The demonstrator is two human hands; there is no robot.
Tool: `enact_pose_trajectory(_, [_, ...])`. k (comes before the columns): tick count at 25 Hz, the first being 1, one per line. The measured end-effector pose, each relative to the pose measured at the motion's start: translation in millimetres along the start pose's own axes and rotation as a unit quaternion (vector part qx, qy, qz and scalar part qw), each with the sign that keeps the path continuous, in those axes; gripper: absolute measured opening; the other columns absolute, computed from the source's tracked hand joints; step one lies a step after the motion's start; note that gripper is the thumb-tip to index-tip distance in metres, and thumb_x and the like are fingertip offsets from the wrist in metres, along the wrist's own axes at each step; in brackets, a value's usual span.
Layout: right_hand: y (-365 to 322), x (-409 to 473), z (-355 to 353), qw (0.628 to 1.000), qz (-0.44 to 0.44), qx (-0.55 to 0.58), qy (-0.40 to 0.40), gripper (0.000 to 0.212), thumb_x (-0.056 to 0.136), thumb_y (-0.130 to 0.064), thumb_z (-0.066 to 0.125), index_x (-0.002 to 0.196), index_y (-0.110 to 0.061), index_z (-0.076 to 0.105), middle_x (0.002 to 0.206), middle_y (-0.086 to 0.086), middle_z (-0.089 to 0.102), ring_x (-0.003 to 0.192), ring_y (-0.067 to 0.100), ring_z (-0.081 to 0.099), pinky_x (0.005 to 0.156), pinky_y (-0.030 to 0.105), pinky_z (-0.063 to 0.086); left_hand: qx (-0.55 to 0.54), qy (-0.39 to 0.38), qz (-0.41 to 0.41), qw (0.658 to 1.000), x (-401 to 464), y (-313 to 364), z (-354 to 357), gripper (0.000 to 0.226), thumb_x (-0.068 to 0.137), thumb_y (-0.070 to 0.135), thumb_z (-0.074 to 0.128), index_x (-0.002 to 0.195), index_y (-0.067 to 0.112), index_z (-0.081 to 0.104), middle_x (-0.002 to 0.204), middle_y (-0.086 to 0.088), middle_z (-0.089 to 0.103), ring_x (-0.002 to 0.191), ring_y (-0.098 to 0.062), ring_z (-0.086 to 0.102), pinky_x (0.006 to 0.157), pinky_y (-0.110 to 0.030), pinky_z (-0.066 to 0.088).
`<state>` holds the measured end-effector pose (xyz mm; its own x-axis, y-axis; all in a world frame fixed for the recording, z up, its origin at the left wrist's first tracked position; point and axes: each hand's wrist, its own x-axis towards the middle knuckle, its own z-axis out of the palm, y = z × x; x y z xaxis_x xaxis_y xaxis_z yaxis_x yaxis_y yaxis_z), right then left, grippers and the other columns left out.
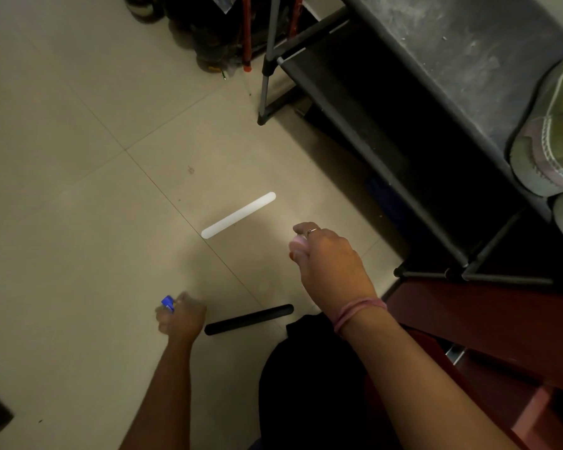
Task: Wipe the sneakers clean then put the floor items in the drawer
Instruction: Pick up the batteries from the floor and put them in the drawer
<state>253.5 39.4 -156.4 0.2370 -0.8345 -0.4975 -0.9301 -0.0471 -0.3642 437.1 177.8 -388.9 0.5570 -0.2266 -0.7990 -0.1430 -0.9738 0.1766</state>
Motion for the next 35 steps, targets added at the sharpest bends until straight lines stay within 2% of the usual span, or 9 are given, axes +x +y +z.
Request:
enact_pose_trajectory(2, [0.6, 0.6, 3.7, 1.0, 0.003, -0.002, 0.003, 0.036, 0.098, -0.019, 0.044, 0.133, -0.022, 0.045, 0.115, 0.003, 0.057, 0.098, 0.02, 0.057, 0.072, 0.023, 0.036, 0.028, -0.06, -0.05, 0.997, 14.8, -21.8, 3.5, 0.054, 0.094, 0.033, 0.054, 0.141, 0.008, 0.044, 0.147, -0.026, 0.03, 0.135, -0.044, 0.029, 0.108, -0.051, 0.029])
enact_pose_trajectory(4, [1.1, 1.9, 6.3, 1.0, 0.006, -0.004, 0.001, 0.035, 0.098, -0.019, 0.044, 0.132, -0.023, 0.046, 0.114, 0.003, 0.057, 0.093, 0.019, 0.056, 0.071, 0.023, 0.037, 0.028, -0.054, -0.033, 0.998, 22.4, -30.2, 13.5, 0.047, 0.096, 0.03, 0.05, 0.135, 0.003, 0.049, 0.143, -0.029, 0.032, 0.134, -0.043, 0.03, 0.107, -0.048, 0.031])
enact_pose_trajectory(7, [0.9, 1.9, 8.0, 1.0, 0.001, -0.023, -0.01, 0.036, 0.097, -0.016, 0.045, 0.133, -0.023, 0.046, 0.113, 0.003, 0.057, 0.086, 0.016, 0.052, 0.07, 0.022, 0.036, 0.026, 0.013, 0.016, 0.999, 21.0, -29.4, 27.9, 0.03, 0.096, 0.013, 0.045, 0.114, -0.006, 0.06, 0.128, -0.037, 0.041, 0.13, -0.041, 0.03, 0.104, -0.043, 0.034])
enact_pose_trajectory(10, [1.6, 2.0, 4.4, 1.0, 0.005, -0.019, -0.006, 0.034, 0.097, -0.017, 0.045, 0.131, -0.02, 0.046, 0.11, 0.003, 0.057, 0.082, 0.015, 0.047, 0.069, 0.023, 0.035, -0.011, 0.093, 0.036, 0.995, 15.0, -18.9, 31.9, 0.029, 0.094, 0.009, 0.048, 0.108, -0.01, 0.065, 0.11, -0.039, 0.054, 0.117, -0.043, 0.041, 0.094, -0.043, 0.039])
enact_pose_trajectory(14, [-1.1, 0.3, -4.7, 0.999, 0.026, 0.027, 0.014, 0.027, 0.096, -0.015, 0.047, 0.123, -0.016, 0.046, 0.095, 0.003, 0.055, 0.082, 0.018, 0.052, 0.062, 0.021, 0.036, -0.171, 0.168, 0.122, 0.963, -23.5, 25.7, 25.5, 0.025, 0.086, -0.001, 0.057, 0.106, -0.007, 0.071, 0.095, -0.029, 0.067, 0.091, -0.04, 0.063, 0.08, -0.032, 0.043])
enact_pose_trajectory(19, [6.1, -12.9, -31.4, 0.97, 0.088, 0.219, 0.054, 0.026, 0.091, -0.019, 0.057, 0.116, -0.021, 0.055, 0.099, 0.005, 0.061, 0.075, 0.013, 0.055, 0.058, 0.017, 0.041, -0.394, 0.043, 0.121, 0.91, -121.7, 104.4, 12.7, 0.014, 0.087, 0.011, 0.058, 0.09, 0.021, 0.068, 0.082, 0.006, 0.066, 0.066, -0.009, 0.06, 0.085, -0.035, 0.053])
enact_pose_trajectory(24, [37.7, -80.8, -84.6, 0.88, 0.084, 0.448, 0.129, 0.024, 0.083, -0.017, 0.069, 0.106, -0.02, 0.063, 0.083, -0.002, 0.065, 0.066, 0.007, 0.06, 0.068, 0.022, 0.053, -0.347, -0.053, 0.26, 0.9, -242.4, 145.2, -10.6, 0.022, 0.083, 0.018, 0.054, 0.098, 0.024, 0.067, 0.071, 0.005, 0.061, 0.066, -0.011, 0.057, 0.077, -0.03, 0.052])
enact_pose_trajectory(29, [85.0, -169.9, -125.4, 0.83, 0.074, 0.526, 0.171, 0.023, 0.084, -0.013, 0.068, 0.104, -0.021, 0.061, 0.077, -0.002, 0.063, 0.064, 0.011, 0.06, 0.071, 0.029, 0.054, -0.272, -0.121, 0.355, 0.886, -362.7, 154.7, -25.6, 0.021, 0.08, 0.021, 0.055, 0.095, 0.03, 0.067, 0.07, 0.002, 0.062, 0.069, -0.012, 0.059, 0.077, -0.034, 0.054])
enact_pose_trajectory(35, [133.0, -264.5, -154.9, 0.785, 0.08, 0.58, 0.205, 0.018, 0.087, -0.01, 0.066, 0.101, -0.017, 0.057, 0.079, 0.007, 0.063, 0.06, 0.011, 0.059, 0.056, 0.018, 0.05, -0.243, -0.18, 0.382, 0.873, -477.3, 139.2, -19.7, 0.017, 0.084, 0.011, 0.059, 0.098, 0.017, 0.067, 0.079, 0.0, 0.066, 0.072, -0.009, 0.062, 0.079, -0.028, 0.055])
